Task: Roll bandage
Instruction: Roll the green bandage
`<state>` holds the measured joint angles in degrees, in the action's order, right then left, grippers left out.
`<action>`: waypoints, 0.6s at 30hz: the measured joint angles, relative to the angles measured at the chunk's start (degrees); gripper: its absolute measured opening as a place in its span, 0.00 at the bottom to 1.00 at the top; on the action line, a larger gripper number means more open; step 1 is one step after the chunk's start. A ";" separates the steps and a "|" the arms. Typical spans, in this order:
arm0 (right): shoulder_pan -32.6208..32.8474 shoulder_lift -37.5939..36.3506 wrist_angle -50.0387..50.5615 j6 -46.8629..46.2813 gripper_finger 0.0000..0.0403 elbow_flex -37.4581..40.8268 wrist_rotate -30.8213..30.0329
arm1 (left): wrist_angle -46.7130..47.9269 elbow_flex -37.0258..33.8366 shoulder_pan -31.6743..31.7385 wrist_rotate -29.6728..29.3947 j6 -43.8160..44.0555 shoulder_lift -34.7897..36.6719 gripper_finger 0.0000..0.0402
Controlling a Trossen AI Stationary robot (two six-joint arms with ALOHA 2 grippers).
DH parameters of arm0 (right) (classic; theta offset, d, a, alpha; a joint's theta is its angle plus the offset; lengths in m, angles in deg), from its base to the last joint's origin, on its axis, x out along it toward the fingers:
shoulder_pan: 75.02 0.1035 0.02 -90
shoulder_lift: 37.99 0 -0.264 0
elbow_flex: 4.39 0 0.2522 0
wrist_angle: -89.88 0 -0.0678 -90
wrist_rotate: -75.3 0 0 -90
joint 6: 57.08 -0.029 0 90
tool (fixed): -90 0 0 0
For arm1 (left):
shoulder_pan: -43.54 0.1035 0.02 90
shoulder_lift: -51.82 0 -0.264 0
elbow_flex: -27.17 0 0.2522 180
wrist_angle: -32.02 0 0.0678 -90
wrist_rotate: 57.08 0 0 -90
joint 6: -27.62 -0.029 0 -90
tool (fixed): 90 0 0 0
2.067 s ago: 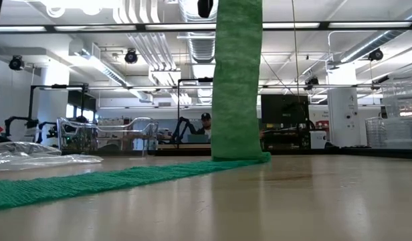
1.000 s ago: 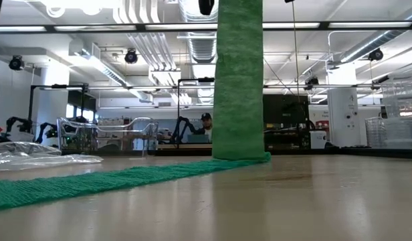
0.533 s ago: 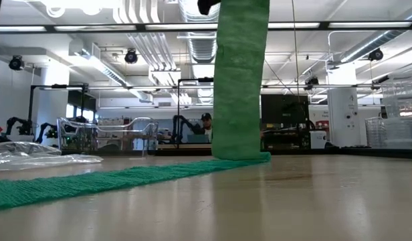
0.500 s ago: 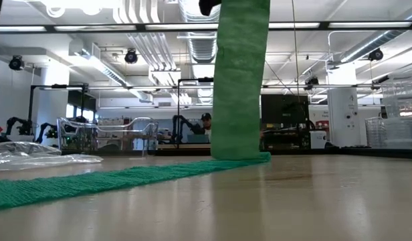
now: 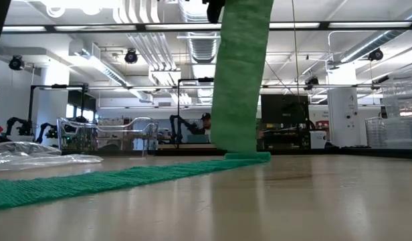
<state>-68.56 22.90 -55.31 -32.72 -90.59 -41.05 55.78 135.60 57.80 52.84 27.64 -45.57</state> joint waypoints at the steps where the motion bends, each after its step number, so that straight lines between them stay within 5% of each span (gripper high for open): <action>1: 0.00 0.00 1.06 -1.63 0.13 -0.87 0.36 | -0.18 -0.19 0.00 -0.01 -0.25 -0.13 0.04; 13: 0.00 -0.02 9.48 -10.62 0.13 -10.34 1.40 | -7.66 -9.47 0.02 -0.09 2.41 -0.41 0.00; 18: -0.02 -0.04 11.40 -13.28 0.13 -14.31 3.02 | -7.90 -12.71 -0.11 -4.36 2.00 -0.43 0.00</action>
<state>-68.59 22.85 -43.91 -46.00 -104.90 -38.03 47.88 122.89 57.69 48.47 29.65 -46.01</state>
